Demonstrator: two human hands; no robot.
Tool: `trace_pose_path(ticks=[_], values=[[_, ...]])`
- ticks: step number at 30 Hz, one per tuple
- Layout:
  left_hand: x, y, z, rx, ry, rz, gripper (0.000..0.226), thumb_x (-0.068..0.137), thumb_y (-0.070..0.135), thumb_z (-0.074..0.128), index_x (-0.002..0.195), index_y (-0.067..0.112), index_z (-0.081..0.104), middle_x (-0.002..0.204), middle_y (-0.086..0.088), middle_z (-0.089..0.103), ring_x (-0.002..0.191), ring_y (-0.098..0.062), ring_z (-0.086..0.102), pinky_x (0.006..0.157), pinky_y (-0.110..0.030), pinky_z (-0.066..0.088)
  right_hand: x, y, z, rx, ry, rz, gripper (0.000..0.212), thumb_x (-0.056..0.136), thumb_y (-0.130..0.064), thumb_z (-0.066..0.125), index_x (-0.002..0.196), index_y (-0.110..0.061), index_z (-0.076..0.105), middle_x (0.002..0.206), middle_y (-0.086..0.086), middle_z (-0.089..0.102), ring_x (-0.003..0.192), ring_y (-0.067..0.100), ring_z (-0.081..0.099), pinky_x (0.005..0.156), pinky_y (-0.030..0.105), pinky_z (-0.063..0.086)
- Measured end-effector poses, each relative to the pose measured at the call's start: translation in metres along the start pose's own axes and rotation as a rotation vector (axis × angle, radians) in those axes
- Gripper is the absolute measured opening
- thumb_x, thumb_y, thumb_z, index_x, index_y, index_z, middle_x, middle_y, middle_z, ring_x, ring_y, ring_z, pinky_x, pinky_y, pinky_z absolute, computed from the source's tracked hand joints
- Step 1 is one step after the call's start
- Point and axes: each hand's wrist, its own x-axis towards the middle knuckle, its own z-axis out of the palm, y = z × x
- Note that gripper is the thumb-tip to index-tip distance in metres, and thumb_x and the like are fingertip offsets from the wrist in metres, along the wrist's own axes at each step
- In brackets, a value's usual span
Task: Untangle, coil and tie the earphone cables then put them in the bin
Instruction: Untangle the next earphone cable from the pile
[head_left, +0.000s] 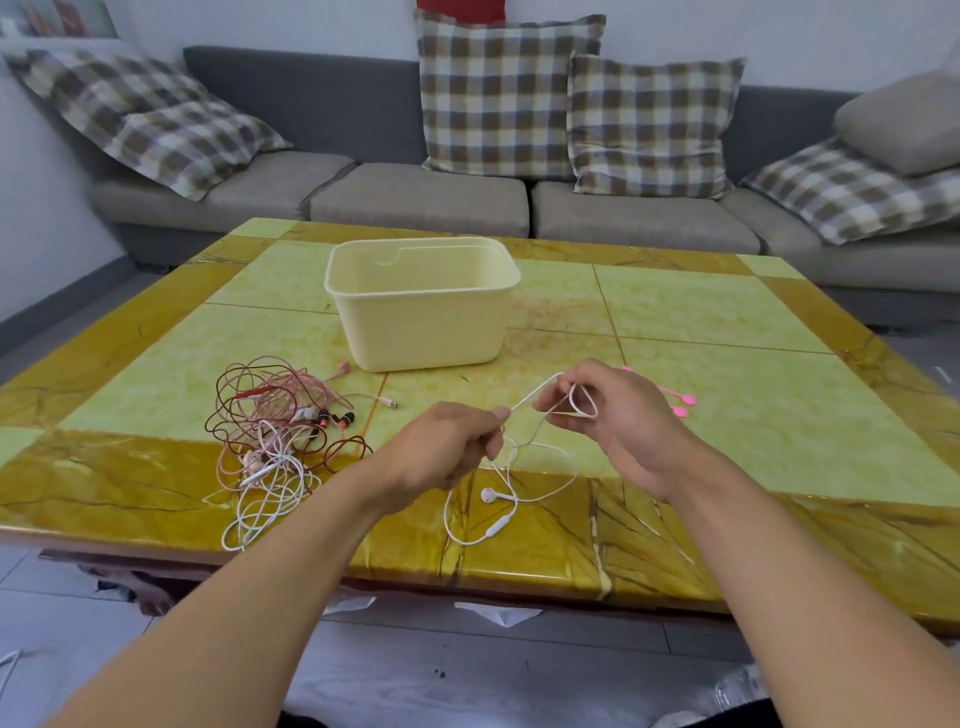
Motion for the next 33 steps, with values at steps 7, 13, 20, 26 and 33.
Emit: trace_pose_path(ticks=[7,13,20,26,33], values=[[0.0,0.016,0.002,-0.685,-0.034,0.063,0.029,0.103,0.017,0.042,0.111,0.004,0.066,0.052,0.006,0.02,0.042,-0.006,0.019,0.038,-0.019,0.022,0.01,0.015,-0.003,0.093,-0.029,0.157,0.021,0.099,-0.01,0.052,0.08,-0.005,0.059,0.066,0.01,0.057,0.073,0.033,0.063,0.083,0.049,0.059],[0.005,0.022,-0.008,-1.028,0.208,0.153,0.033,0.109,0.009,0.033,0.132,-0.004,0.053,0.084,-0.006,0.074,0.067,-0.017,0.072,0.065,-0.029,0.06,0.007,0.031,-0.006,-0.263,-0.279,0.312,0.015,0.101,-0.015,0.055,0.091,-0.009,0.063,0.074,0.009,0.063,0.057,0.018,0.054,0.044,0.025,0.037],[0.013,0.006,-0.014,-1.038,0.41,0.17,0.062,0.101,-0.018,0.027,0.157,0.0,0.011,0.135,-0.017,0.063,0.117,-0.034,0.067,0.104,-0.041,0.052,-0.006,0.02,0.012,-0.725,-0.507,0.188,0.032,0.108,-0.026,0.047,0.119,-0.01,0.072,0.056,-0.015,0.059,0.054,-0.013,0.052,0.064,0.015,0.037],[0.018,-0.01,-0.007,-0.532,0.419,0.159,0.071,0.1,-0.019,0.032,0.161,0.009,0.007,0.136,-0.003,0.062,0.128,-0.02,0.059,0.111,-0.032,0.045,-0.024,0.002,0.029,-0.878,-0.559,0.017,0.031,0.108,-0.034,0.044,0.105,-0.031,0.075,0.062,-0.006,0.056,0.057,0.001,0.053,0.072,0.037,0.047],[0.005,-0.004,0.013,-0.047,0.101,0.018,0.061,0.086,-0.018,0.03,0.134,0.006,0.058,0.091,-0.011,0.073,0.059,-0.021,0.064,0.057,-0.031,0.054,-0.012,-0.003,0.011,-0.783,-0.003,-0.365,0.017,0.095,-0.042,0.064,0.083,-0.032,0.07,0.063,-0.015,0.062,0.058,0.006,0.053,0.059,0.038,0.044]])
